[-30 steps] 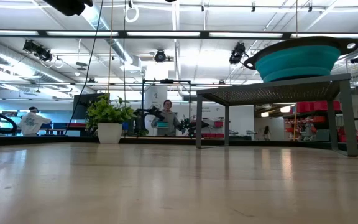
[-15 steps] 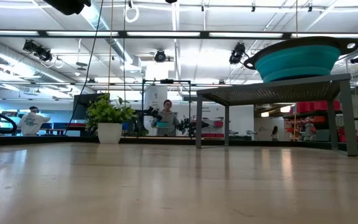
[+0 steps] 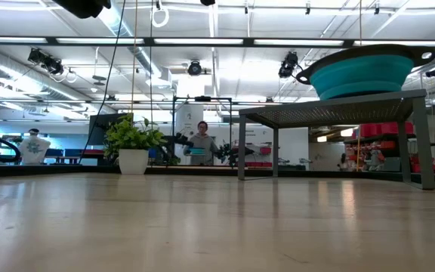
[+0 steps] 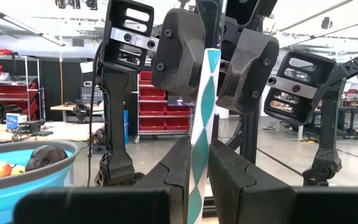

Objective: Pick & Place Fruit
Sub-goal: Put the knife on the shelf

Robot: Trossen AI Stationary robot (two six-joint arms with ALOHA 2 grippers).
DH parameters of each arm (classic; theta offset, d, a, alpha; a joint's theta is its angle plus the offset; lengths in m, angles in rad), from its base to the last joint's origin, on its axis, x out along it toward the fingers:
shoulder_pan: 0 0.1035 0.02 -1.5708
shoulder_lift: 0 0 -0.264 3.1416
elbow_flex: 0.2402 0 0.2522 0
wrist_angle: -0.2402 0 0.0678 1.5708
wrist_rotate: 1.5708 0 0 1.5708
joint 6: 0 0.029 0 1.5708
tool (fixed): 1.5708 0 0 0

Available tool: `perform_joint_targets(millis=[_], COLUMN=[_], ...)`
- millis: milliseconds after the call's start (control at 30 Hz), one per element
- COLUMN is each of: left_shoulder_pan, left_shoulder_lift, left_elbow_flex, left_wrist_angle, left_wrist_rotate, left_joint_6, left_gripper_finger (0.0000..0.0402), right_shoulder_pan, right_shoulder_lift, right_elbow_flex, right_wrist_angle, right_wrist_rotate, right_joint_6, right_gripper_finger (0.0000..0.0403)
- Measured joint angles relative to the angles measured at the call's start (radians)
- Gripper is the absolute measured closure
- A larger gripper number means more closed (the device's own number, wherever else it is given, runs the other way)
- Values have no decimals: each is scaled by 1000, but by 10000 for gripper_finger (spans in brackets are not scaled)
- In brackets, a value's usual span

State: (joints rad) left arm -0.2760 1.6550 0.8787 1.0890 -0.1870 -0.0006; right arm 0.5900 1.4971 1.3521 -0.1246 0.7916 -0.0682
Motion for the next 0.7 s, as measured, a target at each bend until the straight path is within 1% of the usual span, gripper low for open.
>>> perform_joint_targets(millis=[100, 167, 267, 333, 467, 567, 700], left_shoulder_pan=[0, 0, 0, 3, 7, 11, 28], left_shoulder_lift=[0, 0, 0, 0, 0, 0, 0], left_elbow_flex=[0, 0, 0, 0, 0, 0, 0], left_wrist_angle=[-5, -11, -16, -24, -59, -87, -107], left_wrist_rotate=[0, -2, -8, -35, -90, -109, -140], left_joint_6=[0, 0, -1, -8, 7, 3, -23], left_gripper_finger=[359, 359, 359, 356, 358, 359, 355], right_shoulder_pan=[1, 5, 15, 28, 62, 100, 158], right_shoulder_lift=[0, 0, 0, 0, -10, -28, -41], right_elbow_flex=[0, 0, 0, 0, 0, 0, 0], right_wrist_angle=[0, 0, 1, 9, 4, -2, -35], right_wrist_rotate=[0, 0, 15, 24, 86, 165, 241], right_joint_6=[-8, -14, -19, -21, -31, -31, -9], right_gripper_finger=[324, 315, 290, 271, 244, 239, 238])
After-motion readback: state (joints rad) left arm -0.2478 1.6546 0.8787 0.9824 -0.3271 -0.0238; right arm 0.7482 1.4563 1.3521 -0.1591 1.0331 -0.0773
